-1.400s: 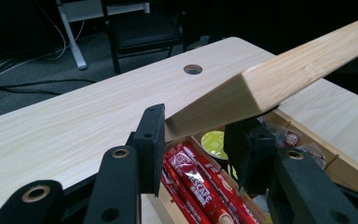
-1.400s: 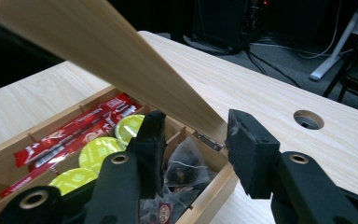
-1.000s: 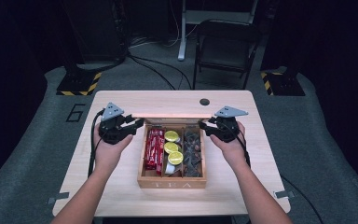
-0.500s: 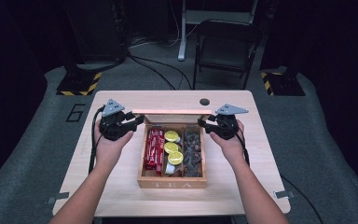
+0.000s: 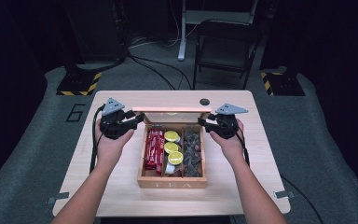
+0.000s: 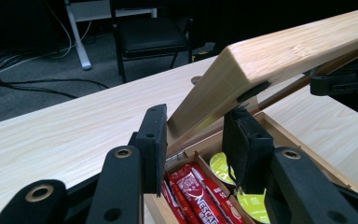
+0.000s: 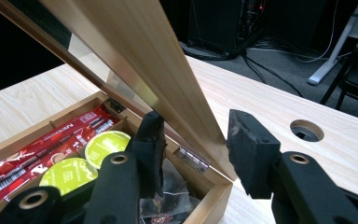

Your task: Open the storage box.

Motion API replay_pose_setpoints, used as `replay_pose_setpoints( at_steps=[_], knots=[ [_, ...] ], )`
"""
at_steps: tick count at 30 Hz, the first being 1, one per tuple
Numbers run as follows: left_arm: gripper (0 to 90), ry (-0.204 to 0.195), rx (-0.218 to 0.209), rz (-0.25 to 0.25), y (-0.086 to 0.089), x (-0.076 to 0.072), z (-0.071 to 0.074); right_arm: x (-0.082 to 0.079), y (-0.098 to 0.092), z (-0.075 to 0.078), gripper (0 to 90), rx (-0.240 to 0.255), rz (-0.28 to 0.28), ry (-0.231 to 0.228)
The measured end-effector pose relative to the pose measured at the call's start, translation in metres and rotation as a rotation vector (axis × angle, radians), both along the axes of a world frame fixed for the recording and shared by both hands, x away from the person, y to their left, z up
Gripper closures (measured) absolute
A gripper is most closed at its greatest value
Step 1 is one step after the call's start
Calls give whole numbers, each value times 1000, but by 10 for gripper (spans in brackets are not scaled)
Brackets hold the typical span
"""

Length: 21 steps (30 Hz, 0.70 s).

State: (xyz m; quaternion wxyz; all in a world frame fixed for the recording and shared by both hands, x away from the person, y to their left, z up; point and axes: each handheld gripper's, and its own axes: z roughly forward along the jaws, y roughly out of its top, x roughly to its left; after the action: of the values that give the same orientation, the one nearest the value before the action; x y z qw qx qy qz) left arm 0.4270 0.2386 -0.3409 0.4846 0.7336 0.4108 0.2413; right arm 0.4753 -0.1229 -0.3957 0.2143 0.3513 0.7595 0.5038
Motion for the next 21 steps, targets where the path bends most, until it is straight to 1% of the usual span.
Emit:
replay_pose_setpoints(
  at_steps=[4,9,11,15,21],
  knots=[
    [603,-2,-7,5,0,0,-1,0,-1,0,567,-1,11,3],
    [583,-2,-6,14,-1,-2,-7,1,-1,1,567,-1,10,6],
    [583,-2,-9,14,0,-2,-9,1,0,1,567,4,2,15],
    [584,7,-10,12,0,-2,-12,2,0,1,567,9,-1,14],
    [582,16,-22,18,0,-3,-18,3,0,2,567,10,0,17]
  ],
)
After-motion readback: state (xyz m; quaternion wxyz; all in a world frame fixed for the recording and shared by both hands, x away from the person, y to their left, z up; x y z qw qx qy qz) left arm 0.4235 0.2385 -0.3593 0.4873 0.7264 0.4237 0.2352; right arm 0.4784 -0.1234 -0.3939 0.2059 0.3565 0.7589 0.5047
